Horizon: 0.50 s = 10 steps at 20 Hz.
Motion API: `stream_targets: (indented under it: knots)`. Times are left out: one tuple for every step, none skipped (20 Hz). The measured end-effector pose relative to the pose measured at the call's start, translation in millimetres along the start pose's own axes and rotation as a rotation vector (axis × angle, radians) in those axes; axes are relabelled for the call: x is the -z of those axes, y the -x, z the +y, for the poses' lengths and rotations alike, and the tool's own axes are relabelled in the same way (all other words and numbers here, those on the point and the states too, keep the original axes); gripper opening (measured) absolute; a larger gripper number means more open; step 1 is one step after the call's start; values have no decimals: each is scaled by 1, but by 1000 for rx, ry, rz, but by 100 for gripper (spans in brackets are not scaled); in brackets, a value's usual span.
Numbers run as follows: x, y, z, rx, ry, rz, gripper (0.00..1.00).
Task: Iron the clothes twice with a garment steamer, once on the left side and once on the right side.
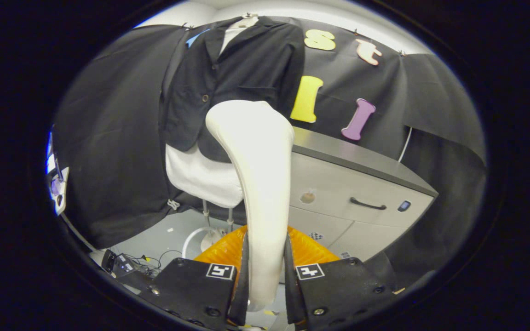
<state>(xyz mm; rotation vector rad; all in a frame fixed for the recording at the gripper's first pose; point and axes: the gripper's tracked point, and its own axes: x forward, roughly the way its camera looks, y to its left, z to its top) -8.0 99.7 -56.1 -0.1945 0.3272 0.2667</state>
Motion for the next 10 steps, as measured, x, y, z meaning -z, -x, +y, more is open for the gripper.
stream_targets:
  knots:
    - [2, 7, -10, 8, -14, 4, 35]
    - [6, 15, -19, 16, -26, 8, 35]
    - [9, 20, -29, 28, -33, 13, 35]
    - [12, 24, -39, 40, -42, 17, 35]
    - [15, 29, -47, 51, -56, 21, 35]
    - [17, 32, -54, 63, -67, 26, 35]
    - [20, 35, -60, 74, -78, 29, 35]
    - [21, 38, -64, 84, -87, 31, 35]
    - [22, 40, -68, 92, -92, 32, 35]
    - [23, 43, -71, 98, -96, 33, 35]
